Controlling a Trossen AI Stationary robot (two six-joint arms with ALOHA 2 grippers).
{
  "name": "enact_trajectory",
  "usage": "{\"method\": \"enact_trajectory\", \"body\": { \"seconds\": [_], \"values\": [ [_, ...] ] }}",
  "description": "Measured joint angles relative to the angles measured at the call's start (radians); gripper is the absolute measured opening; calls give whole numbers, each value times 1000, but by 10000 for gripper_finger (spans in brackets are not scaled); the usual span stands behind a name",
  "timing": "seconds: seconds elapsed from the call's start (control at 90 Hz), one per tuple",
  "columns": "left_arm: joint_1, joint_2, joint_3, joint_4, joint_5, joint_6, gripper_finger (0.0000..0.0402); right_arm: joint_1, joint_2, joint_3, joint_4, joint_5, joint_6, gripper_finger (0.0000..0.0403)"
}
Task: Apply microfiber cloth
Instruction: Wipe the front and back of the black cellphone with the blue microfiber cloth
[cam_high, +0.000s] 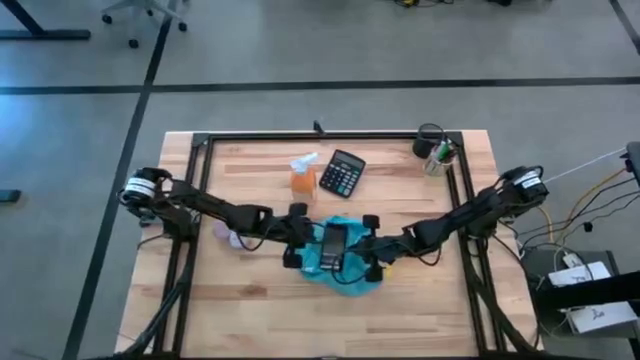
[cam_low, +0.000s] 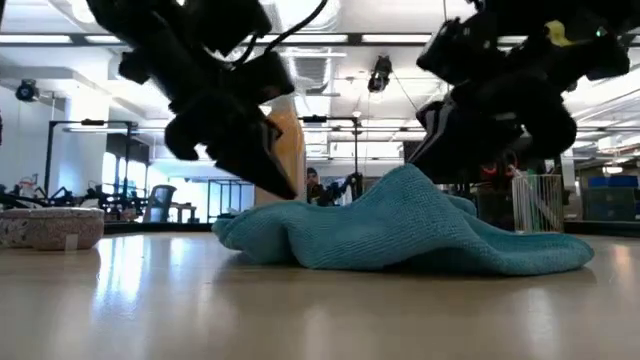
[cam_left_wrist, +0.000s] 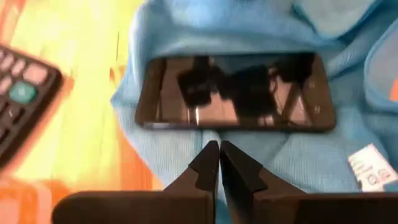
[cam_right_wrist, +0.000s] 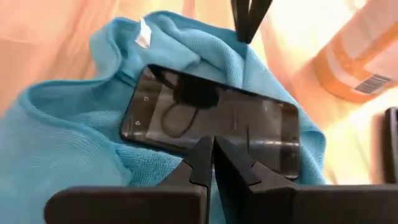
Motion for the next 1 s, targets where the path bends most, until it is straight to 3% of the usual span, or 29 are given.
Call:
{"method": "enact_trajectory", "body": {
  "seconds": [0.156,0.356,0.478,0.656,0.811,1.0],
  "values": [
    [-1,31,-82,194,2,-69,0,0,-50,0,-100,-16,61,16],
    [-25,123,-127,375,37,-96,0,0,-43,-1,-240,-54,288,84],
    [-27,197,-108,416,37,-95,0,0,25,-11,-179,-54,356,129],
    [-28,289,-49,461,38,-93,0,2,152,11,9,-65,295,166],
    [-28,301,-31,452,54,-70,0,0,215,67,1,-19,255,150],
    [-27,291,-34,447,59,-61,0,-1,194,107,0,-7,167,62]
  ]
}}
